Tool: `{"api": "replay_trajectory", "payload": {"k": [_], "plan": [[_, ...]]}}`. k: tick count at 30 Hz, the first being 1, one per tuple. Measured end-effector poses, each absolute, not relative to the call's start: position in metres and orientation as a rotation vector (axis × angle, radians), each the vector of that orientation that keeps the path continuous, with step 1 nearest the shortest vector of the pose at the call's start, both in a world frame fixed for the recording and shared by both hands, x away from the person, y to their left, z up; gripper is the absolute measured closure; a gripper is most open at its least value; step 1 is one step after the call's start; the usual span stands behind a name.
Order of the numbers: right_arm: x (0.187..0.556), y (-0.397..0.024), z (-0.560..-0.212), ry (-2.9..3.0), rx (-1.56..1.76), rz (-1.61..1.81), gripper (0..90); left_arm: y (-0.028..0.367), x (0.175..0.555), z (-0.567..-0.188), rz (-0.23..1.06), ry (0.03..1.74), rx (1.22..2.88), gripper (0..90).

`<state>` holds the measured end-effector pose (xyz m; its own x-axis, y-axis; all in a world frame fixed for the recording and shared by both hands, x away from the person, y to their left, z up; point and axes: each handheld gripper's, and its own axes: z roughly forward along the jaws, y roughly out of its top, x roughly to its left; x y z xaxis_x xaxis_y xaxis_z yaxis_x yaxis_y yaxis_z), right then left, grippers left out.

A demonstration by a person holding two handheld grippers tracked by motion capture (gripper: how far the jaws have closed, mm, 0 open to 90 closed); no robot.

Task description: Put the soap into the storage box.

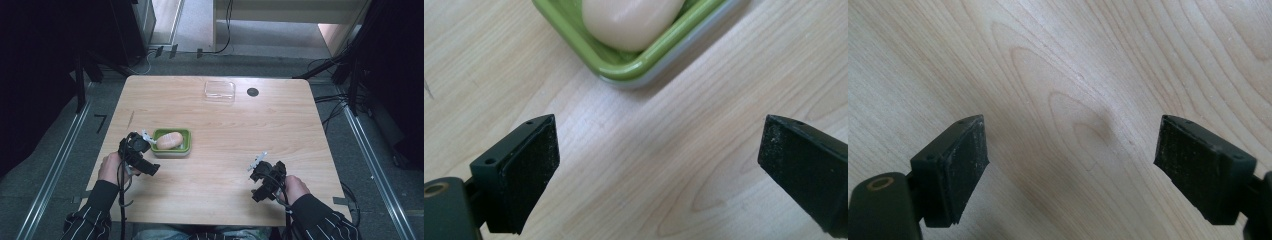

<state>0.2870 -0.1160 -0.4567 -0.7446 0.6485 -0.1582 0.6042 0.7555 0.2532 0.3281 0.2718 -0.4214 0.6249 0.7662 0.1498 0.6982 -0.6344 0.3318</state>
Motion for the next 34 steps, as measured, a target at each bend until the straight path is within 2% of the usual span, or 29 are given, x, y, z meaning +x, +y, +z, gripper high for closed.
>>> {"api": "replay_trajectory", "payload": {"k": [23, 34], "plan": [[0.287, -0.116, -0.457, 2.718, 0.984, 0.275, 14.3, 0.283, 0.3, -0.431, 0.328, 1.219, 2.64, 4.0], [0.288, -0.117, -0.458, 2.717, 0.989, 0.274, 14.3, 0.284, 0.302, -0.436, 0.308, 1.222, 2.662, 4.0]]}}
